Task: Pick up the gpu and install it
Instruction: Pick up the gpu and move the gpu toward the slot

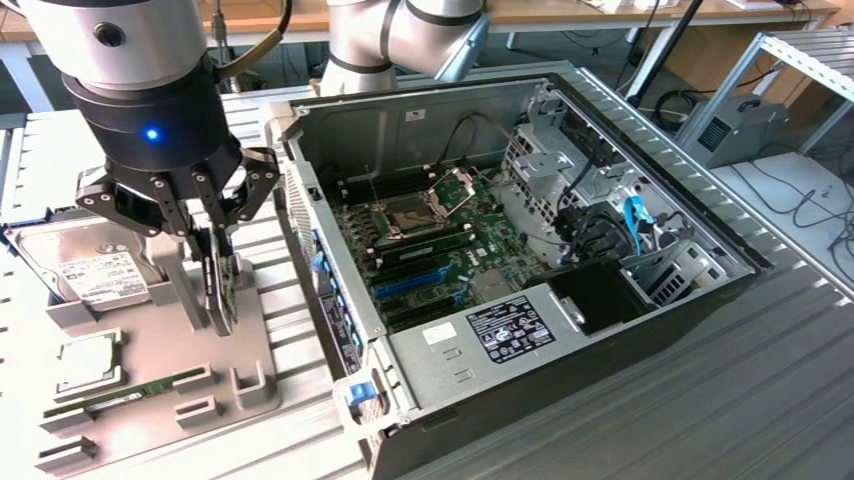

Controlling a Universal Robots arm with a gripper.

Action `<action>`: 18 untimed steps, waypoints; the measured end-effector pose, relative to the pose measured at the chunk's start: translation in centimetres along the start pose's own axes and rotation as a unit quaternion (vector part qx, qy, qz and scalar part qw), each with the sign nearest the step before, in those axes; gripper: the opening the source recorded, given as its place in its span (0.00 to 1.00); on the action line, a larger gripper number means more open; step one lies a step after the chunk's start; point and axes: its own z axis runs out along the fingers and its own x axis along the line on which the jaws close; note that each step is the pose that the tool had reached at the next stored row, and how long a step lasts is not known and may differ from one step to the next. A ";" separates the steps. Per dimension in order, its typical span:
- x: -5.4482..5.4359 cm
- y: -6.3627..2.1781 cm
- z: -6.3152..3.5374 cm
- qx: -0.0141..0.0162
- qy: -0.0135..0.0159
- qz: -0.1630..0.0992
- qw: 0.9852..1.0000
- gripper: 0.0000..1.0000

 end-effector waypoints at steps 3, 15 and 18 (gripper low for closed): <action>0.0 0.01 -0.22 0.000 0.000 0.000 1.000 0.26; 0.0 0.06 -1.12 0.001 0.000 0.000 1.000 0.26; 0.0 0.07 -1.32 0.001 0.000 0.000 1.000 0.26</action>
